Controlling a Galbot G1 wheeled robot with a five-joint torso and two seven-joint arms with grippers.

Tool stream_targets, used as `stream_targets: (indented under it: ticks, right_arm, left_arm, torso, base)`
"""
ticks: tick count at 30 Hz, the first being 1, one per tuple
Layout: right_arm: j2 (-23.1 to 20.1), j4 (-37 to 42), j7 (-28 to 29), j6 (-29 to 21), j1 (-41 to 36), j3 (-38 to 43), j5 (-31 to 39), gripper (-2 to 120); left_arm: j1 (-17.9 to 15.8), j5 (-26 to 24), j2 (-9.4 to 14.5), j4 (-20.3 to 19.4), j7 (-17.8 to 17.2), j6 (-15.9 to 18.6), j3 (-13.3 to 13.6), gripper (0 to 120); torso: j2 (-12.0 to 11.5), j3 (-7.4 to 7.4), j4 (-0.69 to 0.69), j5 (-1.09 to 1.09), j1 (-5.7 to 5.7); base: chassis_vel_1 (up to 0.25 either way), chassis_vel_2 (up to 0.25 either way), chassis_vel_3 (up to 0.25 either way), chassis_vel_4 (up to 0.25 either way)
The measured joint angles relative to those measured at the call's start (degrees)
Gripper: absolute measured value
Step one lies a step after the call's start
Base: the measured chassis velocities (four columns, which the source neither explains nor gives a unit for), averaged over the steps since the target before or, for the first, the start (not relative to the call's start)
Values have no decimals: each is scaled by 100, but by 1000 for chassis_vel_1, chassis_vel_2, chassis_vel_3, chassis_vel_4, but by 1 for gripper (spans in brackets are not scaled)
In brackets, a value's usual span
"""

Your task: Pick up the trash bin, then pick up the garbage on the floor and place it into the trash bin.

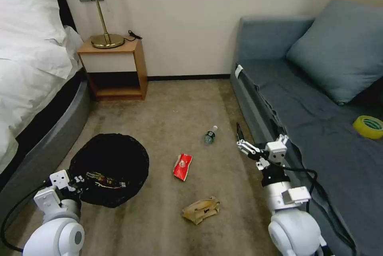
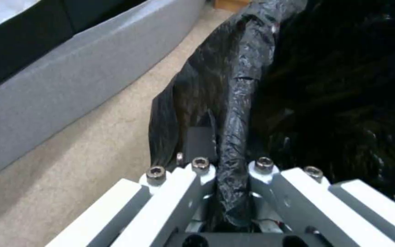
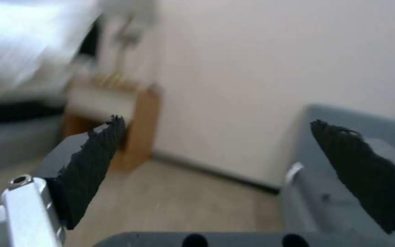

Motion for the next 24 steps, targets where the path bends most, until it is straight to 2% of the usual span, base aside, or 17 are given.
stream_targets:
  ticks: [1,2,3,5,7,9,10,13,15,17,18,21,23,24]
  right_arm:
    - [-346,-200,-180,-123,234,-204,147,100]
    - [-346,-200,-180,-123,234,-204,147,100]
    - [-699,-439,-324,-310,565,-522,366,100]
    - [-1095,-851,-622,-545,1183,-1105,754,100]
    - [-1199,-990,-732,-656,1409,-1340,897,100]
    - [-1424,-1366,-1106,-966,2075,-2169,1373,100]
    - [-1424,-1366,-1106,-966,2075,-2169,1373,100]
    - [-1528,-1748,-1539,-1254,2842,-3163,1775,100]
    - [-1544,-1814,-1643,-1319,2985,-3302,1806,100]
    - [-1605,-2240,-2045,-1459,3771,-4117,1872,99]
    - [-1605,-2240,-2045,-1459,3771,-4117,1872,99]
    - [-1564,-2890,-2386,-1528,4516,-5154,1806,98]
    - [-1518,-3051,-2477,-1557,4626,-5344,1773,98]
    - [-1415,-3405,-2687,-1575,4822,-5675,1662,98]
  left_arm:
    - [7,3,6,2,-2,0,-3,2]
    - [7,3,6,2,-2,0,-3,2]
    - [14,8,6,1,-2,0,-6,2]
    - [27,41,-14,1,-1,0,-8,2]
    - [36,62,-26,1,-1,-2,-8,2]
    - [62,120,-66,1,-1,-21,-6,2]
    - [62,120,-66,1,-1,-21,-6,2]
    - [97,172,-106,1,2,-48,-20,2]
    - [106,179,-113,-1,1,-50,-26,2]
    - [153,205,-144,-45,2,-58,-50,2]
    - [153,205,-144,-45,2,-58,-50,2]
    - [213,272,-205,-77,0,-93,-74,2]
    - [227,283,-219,-83,2,-97,-76,2]
    - [256,306,-244,-100,3,-109,-81,2]
  torso:
    - [0,0,0,0,0]
    - [0,0,0,0,0]
    - [0,0,0,1,0]
    - [0,0,1,1,0]
    - [0,0,1,1,0]
    - [0,1,1,0,0]
    - [0,1,1,0,0]
    - [0,1,0,3,0]
    - [0,0,-1,2,0]
    - [0,0,2,-1,0]
    - [0,0,2,-1,0]
    - [0,1,0,-2,0]
    - [0,1,0,-1,0]
    - [0,1,1,1,0]
  base:
    - [50,-70,-32,35]
    - [50,-70,-32,35]
    - [0,0,0,0]
    - [0,0,0,0]
    - [0,0,0,0]
    - [0,0,0,0]
    - [0,0,0,0]
    - [0,0,0,0]
    - [0,0,0,0]
    - [0,0,0,0]
    - [0,0,0,0]
    - [0,0,0,0]
    - [0,0,0,0]
    - [0,0,0,0]
